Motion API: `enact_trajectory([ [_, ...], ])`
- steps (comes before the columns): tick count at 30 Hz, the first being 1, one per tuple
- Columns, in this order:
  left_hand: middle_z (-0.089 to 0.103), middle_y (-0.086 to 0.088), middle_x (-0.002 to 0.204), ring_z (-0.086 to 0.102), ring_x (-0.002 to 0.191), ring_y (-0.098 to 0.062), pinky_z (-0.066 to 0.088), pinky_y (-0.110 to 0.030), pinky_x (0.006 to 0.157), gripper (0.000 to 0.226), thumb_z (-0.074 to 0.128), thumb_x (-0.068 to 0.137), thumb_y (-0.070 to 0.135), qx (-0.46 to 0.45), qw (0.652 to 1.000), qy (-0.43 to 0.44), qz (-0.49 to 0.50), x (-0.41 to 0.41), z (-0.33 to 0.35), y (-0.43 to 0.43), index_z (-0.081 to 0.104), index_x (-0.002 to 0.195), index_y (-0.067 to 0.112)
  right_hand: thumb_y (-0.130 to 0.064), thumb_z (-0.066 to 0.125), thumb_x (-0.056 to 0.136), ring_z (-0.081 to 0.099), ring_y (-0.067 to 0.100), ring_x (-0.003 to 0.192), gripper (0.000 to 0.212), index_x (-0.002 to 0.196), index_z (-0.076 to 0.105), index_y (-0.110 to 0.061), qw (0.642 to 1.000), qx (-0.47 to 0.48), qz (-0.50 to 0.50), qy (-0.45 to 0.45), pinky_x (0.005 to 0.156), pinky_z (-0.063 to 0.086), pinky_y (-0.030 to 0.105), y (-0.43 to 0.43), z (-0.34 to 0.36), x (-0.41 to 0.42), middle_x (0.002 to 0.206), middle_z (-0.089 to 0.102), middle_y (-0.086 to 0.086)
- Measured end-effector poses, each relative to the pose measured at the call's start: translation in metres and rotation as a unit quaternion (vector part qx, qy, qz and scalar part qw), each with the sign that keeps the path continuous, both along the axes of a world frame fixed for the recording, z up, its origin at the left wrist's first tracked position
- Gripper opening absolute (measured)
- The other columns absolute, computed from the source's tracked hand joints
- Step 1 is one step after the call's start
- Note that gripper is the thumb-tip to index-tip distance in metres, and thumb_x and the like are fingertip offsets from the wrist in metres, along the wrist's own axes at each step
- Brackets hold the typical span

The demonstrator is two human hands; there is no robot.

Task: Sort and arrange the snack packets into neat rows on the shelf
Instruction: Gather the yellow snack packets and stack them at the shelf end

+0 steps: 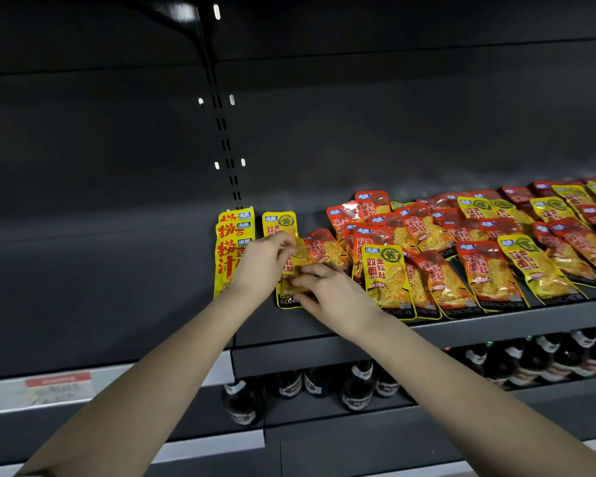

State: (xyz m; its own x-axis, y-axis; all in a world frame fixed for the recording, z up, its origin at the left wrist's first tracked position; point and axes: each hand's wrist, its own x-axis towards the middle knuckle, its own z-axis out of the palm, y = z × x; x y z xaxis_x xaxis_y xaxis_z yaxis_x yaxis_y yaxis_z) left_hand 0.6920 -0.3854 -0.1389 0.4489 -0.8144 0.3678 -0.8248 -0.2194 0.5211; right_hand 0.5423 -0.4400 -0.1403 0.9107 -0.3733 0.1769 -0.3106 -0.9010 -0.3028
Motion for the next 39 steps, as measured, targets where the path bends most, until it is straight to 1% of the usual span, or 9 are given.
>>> enact_trajectory([
  [3, 0.063, -0.009, 0.121, 0.058, 0.113, -0.025, 0.047, -0.037, 0.095, 0.031, 0.053, 0.096, 0.018, 0.060, 0.997, -0.045, -0.023, 0.000, -0.004, 0.005, 0.059, 0.125, 0.017, -0.030, 0.050, 0.094, 0.046, 0.024, 0.124, 0.034, 0.125, 0.058, -0.019, 1.000, 0.007, -0.005, 0.002, 0.115, 0.020, 0.037, -0.001, -0.001, 0.000, 0.135, 0.049, 0.004],
  [6, 0.045, 0.002, 0.145, 0.034, 0.138, -0.015, 0.019, -0.035, 0.115, 0.039, 0.037, 0.102, 0.019, 0.161, 0.976, -0.138, -0.045, 0.003, -0.004, 0.007, 0.045, 0.139, 0.023, -0.031, 0.049, 0.095, 0.046, 0.022, 0.124, 0.035, 0.127, 0.056, -0.021, 1.000, 0.003, -0.010, 0.003, 0.115, 0.017, 0.035, -0.001, -0.002, 0.000, 0.137, 0.048, 0.002],
  [10, 0.027, 0.007, 0.154, 0.017, 0.144, -0.012, 0.004, -0.039, 0.118, 0.048, 0.033, 0.101, 0.012, 0.240, 0.947, -0.206, -0.051, 0.003, 0.001, 0.006, 0.030, 0.147, 0.026, -0.030, 0.052, 0.094, 0.051, 0.025, 0.119, 0.032, 0.122, 0.060, -0.018, 1.000, -0.007, -0.010, -0.012, 0.114, 0.021, 0.040, -0.001, -0.004, 0.000, 0.131, 0.053, 0.004],
  [13, 0.024, 0.005, 0.156, 0.016, 0.145, -0.014, 0.001, -0.041, 0.118, 0.055, 0.036, 0.097, 0.006, 0.267, 0.934, -0.232, -0.053, -0.001, 0.006, 0.004, 0.025, 0.148, 0.025, -0.028, 0.056, 0.091, 0.054, 0.028, 0.116, 0.029, 0.116, 0.064, -0.016, 1.000, -0.006, -0.014, -0.026, 0.112, 0.026, 0.045, 0.000, -0.007, 0.000, 0.127, 0.056, 0.007],
  [16, 0.025, 0.003, 0.156, 0.020, 0.144, -0.015, 0.000, -0.043, 0.118, 0.056, 0.039, 0.095, 0.005, 0.275, 0.927, -0.250, -0.053, -0.001, 0.010, 0.002, 0.027, 0.147, 0.024, -0.030, 0.055, 0.092, 0.049, 0.026, 0.123, 0.030, 0.118, 0.062, -0.017, 0.999, -0.001, -0.023, -0.031, 0.113, 0.021, 0.044, 0.001, -0.007, -0.001, 0.134, 0.051, 0.007],
  [22, 0.008, 0.008, 0.159, 0.003, 0.146, -0.012, -0.009, -0.042, 0.116, 0.050, 0.024, 0.102, 0.022, 0.334, 0.920, -0.185, -0.087, 0.004, 0.016, 0.009, 0.013, 0.151, 0.027, -0.041, 0.052, 0.092, 0.041, 0.022, 0.131, 0.038, 0.123, 0.055, -0.020, 1.000, -0.013, -0.022, 0.003, 0.116, 0.016, 0.045, 0.001, -0.005, 0.000, 0.140, 0.045, 0.006],
  [25, 0.000, 0.007, 0.159, -0.004, 0.146, -0.011, -0.011, -0.041, 0.115, 0.053, 0.023, 0.101, 0.024, 0.364, 0.908, -0.181, -0.098, 0.002, 0.023, 0.018, 0.007, 0.152, 0.026, -0.043, 0.052, 0.091, 0.045, 0.023, 0.127, 0.038, 0.120, 0.055, -0.019, 0.999, -0.030, -0.018, 0.011, 0.114, 0.019, 0.047, -0.001, -0.005, 0.000, 0.136, 0.050, 0.006],
  [30, -0.004, 0.007, 0.159, -0.008, 0.145, -0.008, -0.013, -0.039, 0.116, 0.055, 0.024, 0.102, 0.029, 0.362, 0.913, -0.165, -0.093, 0.001, 0.022, 0.030, 0.002, 0.152, 0.024, -0.043, 0.054, 0.090, 0.045, 0.025, 0.127, 0.040, 0.120, 0.058, -0.017, 0.996, -0.080, -0.020, 0.013, 0.113, 0.014, 0.050, 0.002, 0.000, 0.005, 0.132, 0.053, 0.007],
  [39, -0.005, 0.005, 0.159, -0.007, 0.146, -0.011, -0.010, -0.040, 0.117, 0.060, 0.030, 0.101, 0.028, 0.345, 0.925, -0.154, -0.041, 0.001, 0.020, 0.039, -0.001, 0.152, 0.017, -0.037, 0.041, 0.096, 0.027, 0.020, 0.138, 0.047, 0.140, 0.036, -0.025, 0.994, -0.076, -0.055, 0.056, 0.115, 0.008, 0.047, 0.001, 0.005, 0.030, 0.148, 0.034, 0.001],
])
